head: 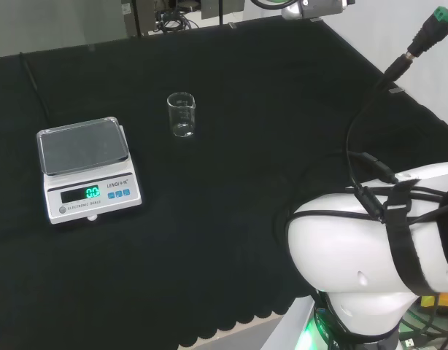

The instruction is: Pick up the beaker.

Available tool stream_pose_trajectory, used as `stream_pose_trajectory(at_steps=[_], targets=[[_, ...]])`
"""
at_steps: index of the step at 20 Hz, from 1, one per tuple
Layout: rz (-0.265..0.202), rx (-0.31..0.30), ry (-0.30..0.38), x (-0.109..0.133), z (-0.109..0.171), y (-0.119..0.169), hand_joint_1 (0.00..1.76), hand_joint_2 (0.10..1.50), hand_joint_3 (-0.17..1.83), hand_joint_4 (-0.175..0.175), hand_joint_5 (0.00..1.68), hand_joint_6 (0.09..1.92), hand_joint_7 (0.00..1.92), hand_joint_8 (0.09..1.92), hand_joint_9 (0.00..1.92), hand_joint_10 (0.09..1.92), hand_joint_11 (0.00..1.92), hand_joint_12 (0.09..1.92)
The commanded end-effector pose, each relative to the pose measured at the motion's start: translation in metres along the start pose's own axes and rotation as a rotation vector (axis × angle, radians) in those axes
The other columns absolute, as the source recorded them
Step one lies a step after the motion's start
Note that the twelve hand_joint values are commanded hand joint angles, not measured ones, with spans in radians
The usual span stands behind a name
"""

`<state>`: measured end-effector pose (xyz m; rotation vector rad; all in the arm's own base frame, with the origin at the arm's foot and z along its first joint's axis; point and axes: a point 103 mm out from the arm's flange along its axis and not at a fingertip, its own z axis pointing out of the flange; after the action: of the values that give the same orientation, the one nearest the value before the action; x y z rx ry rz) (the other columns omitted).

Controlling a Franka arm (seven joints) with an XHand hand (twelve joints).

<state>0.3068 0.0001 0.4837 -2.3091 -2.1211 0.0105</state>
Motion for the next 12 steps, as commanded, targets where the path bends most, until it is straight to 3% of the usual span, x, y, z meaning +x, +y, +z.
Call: stream_pose_trajectory(at_steps=[1, 7, 12], targets=[[-0.002, -0.009, -0.008, 0.001, 0.001, 0.002, 0.46, 0.67, 0.27, 0.002, 0.15, 0.09, 0.12, 0.75, 0.35, 0.77, 0.16, 1.52], [-0.004, 0.000, -0.008, 0.003, 0.008, 0.011, 0.46, 0.69, 0.25, 0.010, 0.18, 0.09, 0.14, 0.73, 0.29, 0.80, 0.11, 1.56], [-0.004, 0.017, 0.008, 0.004, 0.032, 0.037, 0.46, 0.69, 0.25, 0.012, 0.17, 0.09, 0.12, 0.72, 0.28, 0.80, 0.10, 1.56]])
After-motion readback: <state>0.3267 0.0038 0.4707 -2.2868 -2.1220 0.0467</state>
